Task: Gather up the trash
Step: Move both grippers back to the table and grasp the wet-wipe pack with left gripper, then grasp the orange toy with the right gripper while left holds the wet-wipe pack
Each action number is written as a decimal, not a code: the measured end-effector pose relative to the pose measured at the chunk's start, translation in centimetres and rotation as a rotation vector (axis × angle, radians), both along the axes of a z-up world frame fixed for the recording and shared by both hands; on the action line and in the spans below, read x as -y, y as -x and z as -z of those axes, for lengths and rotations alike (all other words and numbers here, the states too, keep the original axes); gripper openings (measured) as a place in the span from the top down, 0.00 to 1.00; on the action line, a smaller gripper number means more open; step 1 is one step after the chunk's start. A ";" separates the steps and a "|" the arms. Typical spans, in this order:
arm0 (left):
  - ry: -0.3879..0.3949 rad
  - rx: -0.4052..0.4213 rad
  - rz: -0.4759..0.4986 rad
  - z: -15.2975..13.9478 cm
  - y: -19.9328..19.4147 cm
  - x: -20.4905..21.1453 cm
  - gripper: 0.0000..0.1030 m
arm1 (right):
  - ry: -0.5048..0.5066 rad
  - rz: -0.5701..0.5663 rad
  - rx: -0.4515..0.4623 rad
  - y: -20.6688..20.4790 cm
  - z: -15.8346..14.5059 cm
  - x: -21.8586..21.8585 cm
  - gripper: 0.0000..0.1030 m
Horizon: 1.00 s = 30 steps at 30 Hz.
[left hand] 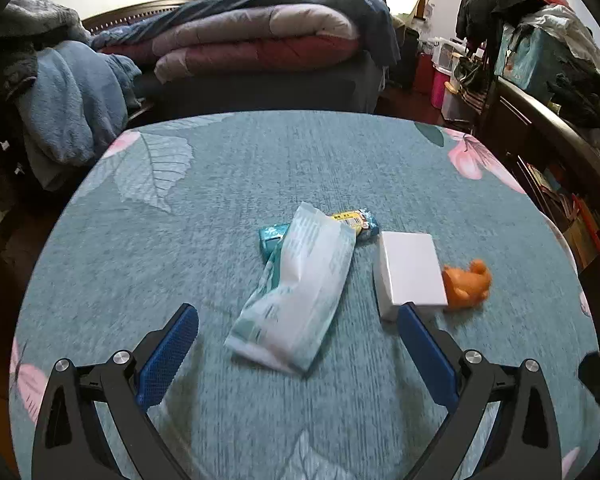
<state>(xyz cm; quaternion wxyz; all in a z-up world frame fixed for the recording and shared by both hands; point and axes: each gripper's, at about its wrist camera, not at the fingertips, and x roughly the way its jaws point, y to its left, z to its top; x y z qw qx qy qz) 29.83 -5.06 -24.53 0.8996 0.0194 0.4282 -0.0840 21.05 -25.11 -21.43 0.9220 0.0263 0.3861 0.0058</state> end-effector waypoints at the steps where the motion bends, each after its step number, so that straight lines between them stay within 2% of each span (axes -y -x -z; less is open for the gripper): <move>1: 0.005 -0.005 0.004 0.1 -0.3 0.0 0.04 | 0.000 -0.002 -0.001 -0.2 0.1 -0.1 0.11; 6: -0.008 -0.003 0.014 0.2 -0.7 0.2 0.30 | -0.002 -0.009 -0.011 -1.1 0.6 -0.9 0.11; 8: -0.007 0.004 0.015 0.1 -0.8 0.1 0.46 | -0.006 -0.013 -0.016 -1.3 0.7 -1.2 0.11; 10: -0.003 0.010 0.012 0.0 -0.7 -0.2 0.56 | -0.008 -0.020 -0.017 -1.5 0.8 -1.7 0.11; 15: 0.109 0.003 -0.001 -0.5 0.2 -2.1 0.58 | 0.008 -0.045 -0.023 -1.8 0.8 -3.3 0.11; 20: 0.199 0.035 -0.050 -1.8 2.1 -4.9 0.58 | 0.016 -0.066 -0.034 -2.6 1.3 -4.9 0.11; 24: 0.212 0.047 -0.081 -2.4 3.1 -6.5 0.58 | 0.012 -0.072 -0.045 -3.7 1.9 -5.9 0.11; 30: 0.214 0.045 -0.114 -2.4 3.5 -8.5 0.58 | 0.068 -0.040 -0.081 -6.7 3.6 -6.8 0.11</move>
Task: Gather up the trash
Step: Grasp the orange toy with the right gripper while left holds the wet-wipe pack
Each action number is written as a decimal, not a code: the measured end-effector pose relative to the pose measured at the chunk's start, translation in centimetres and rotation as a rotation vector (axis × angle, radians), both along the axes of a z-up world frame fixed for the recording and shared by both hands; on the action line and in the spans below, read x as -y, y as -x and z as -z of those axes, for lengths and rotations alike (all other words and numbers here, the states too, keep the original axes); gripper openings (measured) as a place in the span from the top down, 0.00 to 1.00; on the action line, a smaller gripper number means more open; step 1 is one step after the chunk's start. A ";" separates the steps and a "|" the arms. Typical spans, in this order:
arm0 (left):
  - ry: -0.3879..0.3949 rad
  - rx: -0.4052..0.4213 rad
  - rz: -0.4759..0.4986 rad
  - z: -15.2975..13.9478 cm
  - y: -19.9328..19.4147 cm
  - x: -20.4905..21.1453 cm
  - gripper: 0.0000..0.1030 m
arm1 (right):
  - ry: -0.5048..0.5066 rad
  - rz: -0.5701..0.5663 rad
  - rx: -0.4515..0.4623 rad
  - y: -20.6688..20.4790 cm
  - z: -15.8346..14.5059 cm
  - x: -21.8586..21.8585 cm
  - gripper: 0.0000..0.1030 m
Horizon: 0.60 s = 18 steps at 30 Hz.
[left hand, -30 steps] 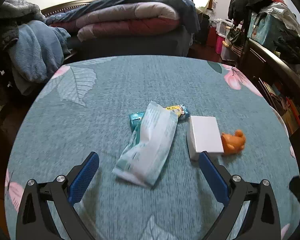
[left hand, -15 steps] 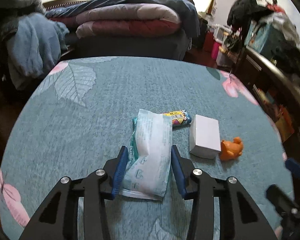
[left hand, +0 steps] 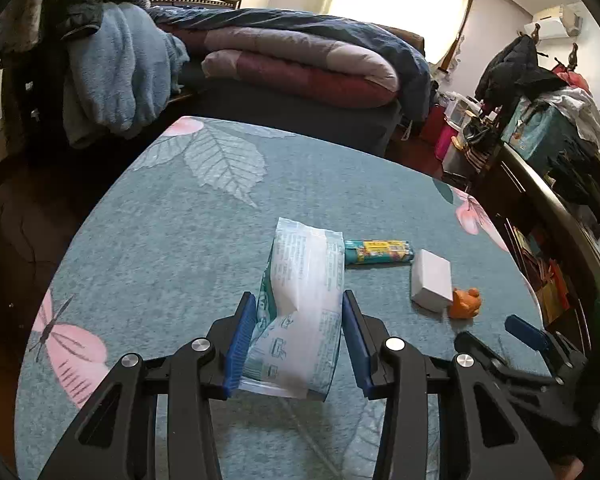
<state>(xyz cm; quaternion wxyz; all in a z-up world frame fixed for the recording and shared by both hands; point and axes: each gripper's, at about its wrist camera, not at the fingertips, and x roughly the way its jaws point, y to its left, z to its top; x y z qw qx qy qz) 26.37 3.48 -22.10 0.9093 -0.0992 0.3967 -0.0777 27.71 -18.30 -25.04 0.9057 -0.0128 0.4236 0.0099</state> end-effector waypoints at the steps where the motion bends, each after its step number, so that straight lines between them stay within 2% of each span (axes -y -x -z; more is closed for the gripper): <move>1: 0.001 -0.002 -0.001 0.0 -0.1 -0.2 0.58 | 0.002 0.003 -0.003 -0.5 0.2 0.0 0.11; 6: 0.010 -0.006 -0.003 0.1 0.0 -0.6 0.58 | -0.030 0.017 -0.032 -2.5 0.7 0.3 0.11; 9: 0.017 -0.004 0.007 0.1 0.0 -0.2 0.58 | -0.025 0.019 -0.046 -3.3 0.9 0.3 0.16; 10: 0.015 -0.004 0.011 0.1 -0.1 0.0 0.58 | -0.015 0.020 -0.044 -3.4 0.8 0.2 0.19; 11: 0.013 -0.004 0.016 0.0 -0.1 0.2 0.58 | -0.012 0.018 -0.039 -3.4 0.7 0.2 0.28; 13: 0.012 -0.003 0.025 0.0 -0.1 0.4 0.58 | -0.002 0.012 -0.035 -3.3 0.6 0.0 0.39; 15: 0.008 -0.002 0.030 -0.1 0.1 0.7 0.58 | -0.008 0.002 -0.035 -3.2 0.4 -0.1 0.58; 18: 0.002 0.002 0.033 -0.5 0.4 1.2 0.58 | -0.026 -0.011 -0.035 -2.8 0.0 -0.1 0.58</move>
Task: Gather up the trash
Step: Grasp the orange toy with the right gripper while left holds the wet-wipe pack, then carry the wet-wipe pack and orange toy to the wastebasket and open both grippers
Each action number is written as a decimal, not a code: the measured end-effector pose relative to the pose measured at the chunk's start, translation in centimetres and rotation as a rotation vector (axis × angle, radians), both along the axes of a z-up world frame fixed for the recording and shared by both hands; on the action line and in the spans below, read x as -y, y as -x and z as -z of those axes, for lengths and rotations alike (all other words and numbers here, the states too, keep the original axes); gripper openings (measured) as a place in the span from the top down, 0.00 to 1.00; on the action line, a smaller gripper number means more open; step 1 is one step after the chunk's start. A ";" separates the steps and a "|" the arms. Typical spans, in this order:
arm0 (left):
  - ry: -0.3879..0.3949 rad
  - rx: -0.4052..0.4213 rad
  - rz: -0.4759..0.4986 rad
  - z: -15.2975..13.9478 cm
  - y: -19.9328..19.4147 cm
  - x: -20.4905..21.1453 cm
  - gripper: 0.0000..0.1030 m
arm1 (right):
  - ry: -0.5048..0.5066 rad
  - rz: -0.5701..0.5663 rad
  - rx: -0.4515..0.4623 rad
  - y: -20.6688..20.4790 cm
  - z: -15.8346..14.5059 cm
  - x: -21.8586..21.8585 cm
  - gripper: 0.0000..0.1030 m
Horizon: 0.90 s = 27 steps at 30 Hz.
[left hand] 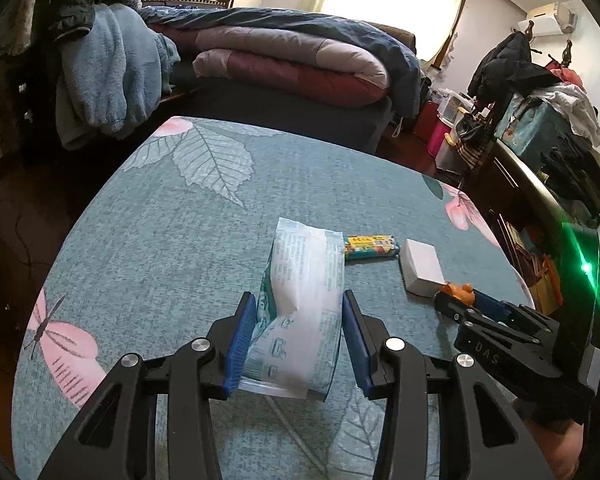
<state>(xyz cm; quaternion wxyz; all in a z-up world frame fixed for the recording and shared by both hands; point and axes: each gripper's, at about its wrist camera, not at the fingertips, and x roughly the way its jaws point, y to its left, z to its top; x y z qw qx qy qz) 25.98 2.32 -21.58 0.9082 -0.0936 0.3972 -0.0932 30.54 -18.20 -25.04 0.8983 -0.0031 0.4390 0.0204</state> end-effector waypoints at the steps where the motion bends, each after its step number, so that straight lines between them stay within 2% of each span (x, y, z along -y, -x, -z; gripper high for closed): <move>1: -0.006 0.003 -0.001 -0.2 0.2 0.1 0.58 | -0.003 -0.001 0.007 0.3 -0.2 0.1 0.58; 14: -0.043 0.049 0.004 -2.9 2.8 3.1 0.58 | -0.040 -0.006 0.084 6.1 -3.1 2.6 0.58; 27: -0.059 0.108 0.135 -5.3 4.4 11.0 0.58 | -0.054 0.065 0.144 12.2 -4.7 9.6 0.58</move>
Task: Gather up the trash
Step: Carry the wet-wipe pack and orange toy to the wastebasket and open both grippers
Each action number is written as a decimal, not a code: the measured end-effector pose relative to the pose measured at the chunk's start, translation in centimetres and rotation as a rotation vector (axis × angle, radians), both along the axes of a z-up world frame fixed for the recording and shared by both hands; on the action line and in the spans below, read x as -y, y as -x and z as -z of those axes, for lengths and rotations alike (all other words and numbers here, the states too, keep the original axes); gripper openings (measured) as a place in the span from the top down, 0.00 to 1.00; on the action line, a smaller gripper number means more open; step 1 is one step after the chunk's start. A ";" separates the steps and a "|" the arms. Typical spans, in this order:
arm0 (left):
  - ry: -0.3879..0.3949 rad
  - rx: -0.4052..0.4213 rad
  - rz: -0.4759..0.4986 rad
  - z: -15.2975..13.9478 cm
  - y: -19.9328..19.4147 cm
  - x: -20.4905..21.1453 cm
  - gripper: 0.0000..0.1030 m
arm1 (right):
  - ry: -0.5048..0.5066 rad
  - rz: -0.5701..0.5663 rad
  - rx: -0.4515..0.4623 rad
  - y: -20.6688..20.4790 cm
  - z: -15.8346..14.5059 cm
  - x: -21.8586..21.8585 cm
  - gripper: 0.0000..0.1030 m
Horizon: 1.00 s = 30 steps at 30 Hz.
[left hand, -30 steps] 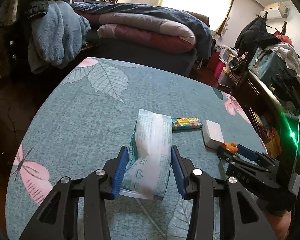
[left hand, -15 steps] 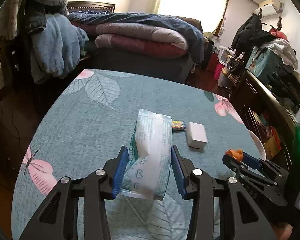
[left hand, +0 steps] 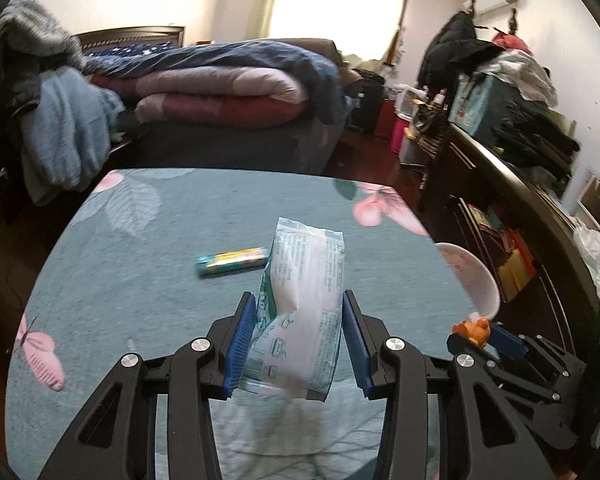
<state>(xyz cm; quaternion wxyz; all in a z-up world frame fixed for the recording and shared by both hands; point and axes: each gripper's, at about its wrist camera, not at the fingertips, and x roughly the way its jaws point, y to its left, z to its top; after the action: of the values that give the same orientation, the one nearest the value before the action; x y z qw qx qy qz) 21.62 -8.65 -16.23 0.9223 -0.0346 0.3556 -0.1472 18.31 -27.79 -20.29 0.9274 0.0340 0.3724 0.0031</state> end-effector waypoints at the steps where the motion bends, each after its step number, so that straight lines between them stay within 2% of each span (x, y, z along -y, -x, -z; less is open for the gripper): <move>1: -0.003 0.005 0.013 -0.2 0.1 0.7 0.58 | -0.002 0.009 0.005 0.3 -0.1 0.6 0.58; 16: -0.051 0.055 0.203 -1.5 0.0 11.4 0.58 | -0.044 0.159 0.045 2.8 -0.4 9.6 0.58; 30: -0.100 0.055 0.377 -0.8 -2.5 21.7 0.58 | -0.057 0.343 0.074 2.7 0.4 18.7 0.58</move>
<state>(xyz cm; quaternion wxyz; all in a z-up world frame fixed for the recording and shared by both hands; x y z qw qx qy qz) 24.14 -30.35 -15.46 0.8883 0.0824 0.3374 -0.3006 15.65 -46.53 -20.72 0.9262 0.1230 0.3263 -0.1436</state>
